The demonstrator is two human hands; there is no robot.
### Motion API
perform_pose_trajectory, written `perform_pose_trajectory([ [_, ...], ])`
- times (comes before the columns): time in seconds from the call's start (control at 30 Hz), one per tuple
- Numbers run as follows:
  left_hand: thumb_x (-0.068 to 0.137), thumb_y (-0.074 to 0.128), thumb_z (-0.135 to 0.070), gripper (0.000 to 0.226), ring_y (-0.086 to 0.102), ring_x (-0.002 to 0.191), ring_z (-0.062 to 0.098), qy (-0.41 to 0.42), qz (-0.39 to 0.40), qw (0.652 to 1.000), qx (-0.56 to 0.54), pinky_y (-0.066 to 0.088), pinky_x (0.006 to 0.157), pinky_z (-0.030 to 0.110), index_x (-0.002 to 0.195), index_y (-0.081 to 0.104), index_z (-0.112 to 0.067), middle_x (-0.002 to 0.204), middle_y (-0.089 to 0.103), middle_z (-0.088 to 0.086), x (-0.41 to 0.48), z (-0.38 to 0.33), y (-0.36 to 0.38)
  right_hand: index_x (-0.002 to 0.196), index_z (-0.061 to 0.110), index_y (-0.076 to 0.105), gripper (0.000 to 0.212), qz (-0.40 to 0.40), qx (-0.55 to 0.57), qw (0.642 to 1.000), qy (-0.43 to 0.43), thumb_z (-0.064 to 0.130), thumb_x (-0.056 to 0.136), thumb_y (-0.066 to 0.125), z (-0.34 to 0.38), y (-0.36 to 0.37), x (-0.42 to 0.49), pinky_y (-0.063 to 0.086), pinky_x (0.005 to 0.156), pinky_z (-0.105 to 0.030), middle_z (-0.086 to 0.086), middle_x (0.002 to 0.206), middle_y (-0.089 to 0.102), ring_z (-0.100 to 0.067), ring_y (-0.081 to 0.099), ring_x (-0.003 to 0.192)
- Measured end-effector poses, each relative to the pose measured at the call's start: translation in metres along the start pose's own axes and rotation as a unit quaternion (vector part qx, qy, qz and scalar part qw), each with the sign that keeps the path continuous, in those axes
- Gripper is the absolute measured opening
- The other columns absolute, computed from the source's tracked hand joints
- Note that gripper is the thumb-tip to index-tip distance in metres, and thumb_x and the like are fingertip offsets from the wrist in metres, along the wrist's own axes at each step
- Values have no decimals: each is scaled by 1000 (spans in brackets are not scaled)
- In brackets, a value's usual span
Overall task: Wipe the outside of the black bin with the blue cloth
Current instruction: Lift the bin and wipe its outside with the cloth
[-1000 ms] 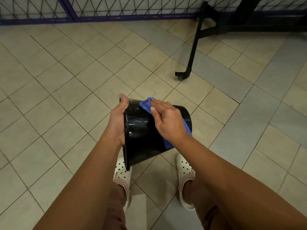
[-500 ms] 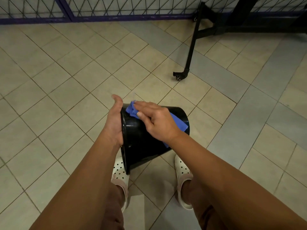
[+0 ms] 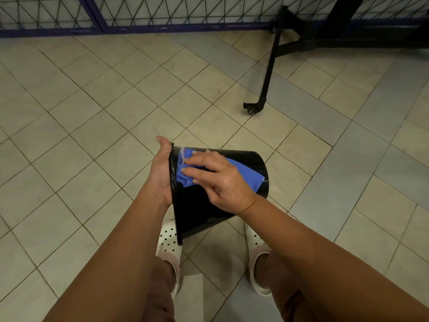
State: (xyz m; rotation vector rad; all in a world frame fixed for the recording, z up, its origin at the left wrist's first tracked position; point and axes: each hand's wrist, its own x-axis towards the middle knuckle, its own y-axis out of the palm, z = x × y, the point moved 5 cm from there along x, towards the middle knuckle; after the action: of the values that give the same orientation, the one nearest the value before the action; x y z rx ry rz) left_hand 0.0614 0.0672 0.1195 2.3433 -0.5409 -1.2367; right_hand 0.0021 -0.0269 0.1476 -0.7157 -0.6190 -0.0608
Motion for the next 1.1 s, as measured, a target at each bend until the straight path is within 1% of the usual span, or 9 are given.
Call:
perform_pose_trajectory([
  [0.1,87,22,-82,98,73,69,24,21,4,1000,2,61,64,30,80,76,0,75,70,15,0,1,5,110,3,67,26,20,-26,999,31,3,88,55,-1,3,8,46,87,-42,-13,115,64,-30,58,104],
  [0.2,92,25,-73,83,73,66,22,43,-14,997,65,61,60,29,76,76,-10,72,71,12,0,4,9,112,3,66,29,16,-20,992,124,5,89,50,-12,-3,19,48,90,-39,-12,114,65,-28,59,101],
  [0.3,93,24,-71,73,75,80,22,57,-35,988,138,60,68,31,103,72,-17,88,75,12,-2,6,8,117,6,64,29,41,-14,978,206,3,91,51,-28,-10,23,46,96,-40,-10,118,64,-27,57,108],
  [0.37,92,23,-73,73,74,88,24,60,-43,985,157,57,74,34,111,70,-20,95,75,12,-3,6,6,117,8,64,29,42,-3,974,224,4,92,51,-33,-12,22,44,98,-40,-8,120,63,-25,55,110],
  [0.57,89,21,-80,89,70,106,34,58,-48,992,105,55,94,45,117,70,-11,116,70,24,-2,0,2,106,6,68,26,48,44,991,120,10,91,47,-15,-11,10,46,93,-41,-9,114,61,-24,54,108],
  [0.73,93,23,-72,78,74,95,27,68,-32,992,101,59,78,38,99,78,-17,101,75,15,-6,2,10,111,5,66,30,30,6,995,98,11,91,45,-15,-12,15,44,96,-41,-10,119,62,-25,54,112],
  [0.9,97,23,-65,63,75,92,22,79,-27,985,149,60,67,32,122,63,-25,99,77,9,-6,5,16,118,6,63,31,1,-41,981,190,8,91,48,-26,-10,18,42,100,-41,-9,124,59,-24,50,116],
  [1.0,97,23,-68,71,73,99,26,85,-26,990,110,61,73,34,124,65,-17,107,75,13,-5,-2,11,119,6,62,32,-13,-38,981,190,11,92,46,-15,-4,13,43,97,-44,-10,124,57,-26,49,114],
  [1.1,90,21,-79,90,69,109,33,78,-18,996,43,59,81,39,121,68,-9,117,70,19,-2,-6,8,116,5,64,30,-6,-4,992,127,7,90,50,-5,0,8,43,94,-43,-12,121,56,-26,48,111],
])
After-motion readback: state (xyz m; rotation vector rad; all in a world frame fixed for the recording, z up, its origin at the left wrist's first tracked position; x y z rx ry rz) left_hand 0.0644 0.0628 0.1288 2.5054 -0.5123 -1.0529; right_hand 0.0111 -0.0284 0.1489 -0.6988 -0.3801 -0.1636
